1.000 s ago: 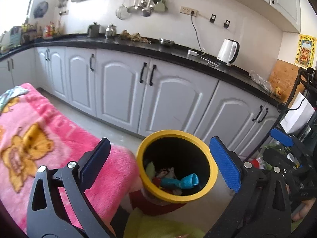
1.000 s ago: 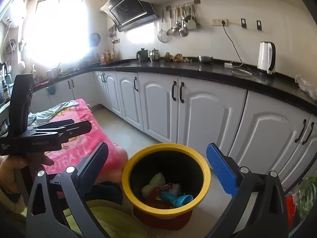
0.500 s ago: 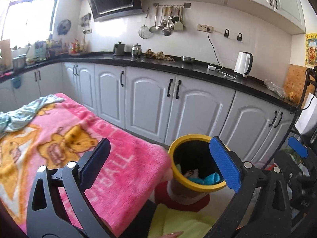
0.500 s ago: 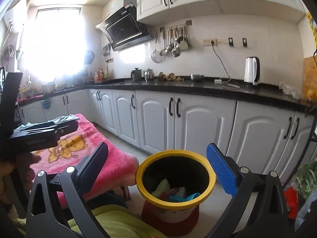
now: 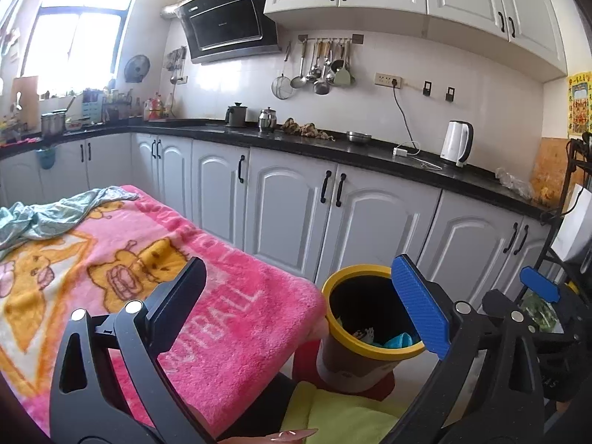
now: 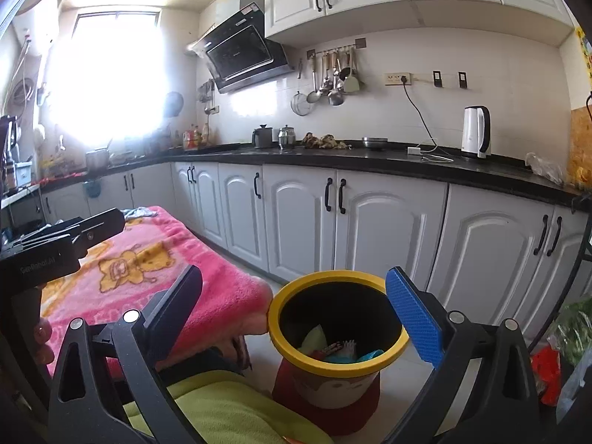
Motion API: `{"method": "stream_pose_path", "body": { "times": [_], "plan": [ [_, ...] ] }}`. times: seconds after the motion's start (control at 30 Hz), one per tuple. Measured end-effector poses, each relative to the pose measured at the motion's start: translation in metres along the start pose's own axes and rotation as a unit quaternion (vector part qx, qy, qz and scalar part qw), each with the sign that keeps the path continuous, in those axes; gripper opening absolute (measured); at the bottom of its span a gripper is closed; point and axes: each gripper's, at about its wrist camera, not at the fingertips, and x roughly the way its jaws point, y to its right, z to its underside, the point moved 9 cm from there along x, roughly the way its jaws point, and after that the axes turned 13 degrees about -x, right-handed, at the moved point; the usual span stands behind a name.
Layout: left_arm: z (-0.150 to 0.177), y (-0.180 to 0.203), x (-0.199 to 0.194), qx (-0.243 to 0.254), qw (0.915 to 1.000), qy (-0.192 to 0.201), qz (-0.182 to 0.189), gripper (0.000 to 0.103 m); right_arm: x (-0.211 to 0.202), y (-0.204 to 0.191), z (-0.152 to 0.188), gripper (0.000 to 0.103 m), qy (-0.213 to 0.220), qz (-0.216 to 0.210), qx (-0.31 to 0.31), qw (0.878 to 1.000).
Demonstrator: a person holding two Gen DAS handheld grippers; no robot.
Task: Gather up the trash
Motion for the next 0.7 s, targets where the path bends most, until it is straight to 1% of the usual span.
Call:
{"method": "stream_pose_path", "body": {
  "times": [0.13,0.7],
  "plan": [
    [0.0027,0.0025,-0.0014,0.002,1.0,0.0,0.009,0.092,-0.0024,0.001,-0.0004,0.097,0.005,0.004,0.001,1.0],
    [0.0023,-0.0001,-0.0028,-0.005,1.0,0.002,0.004,0.092,-0.0032,0.0015,-0.0005,0.097,0.007,0.006,0.0,1.0]
  ]
}}
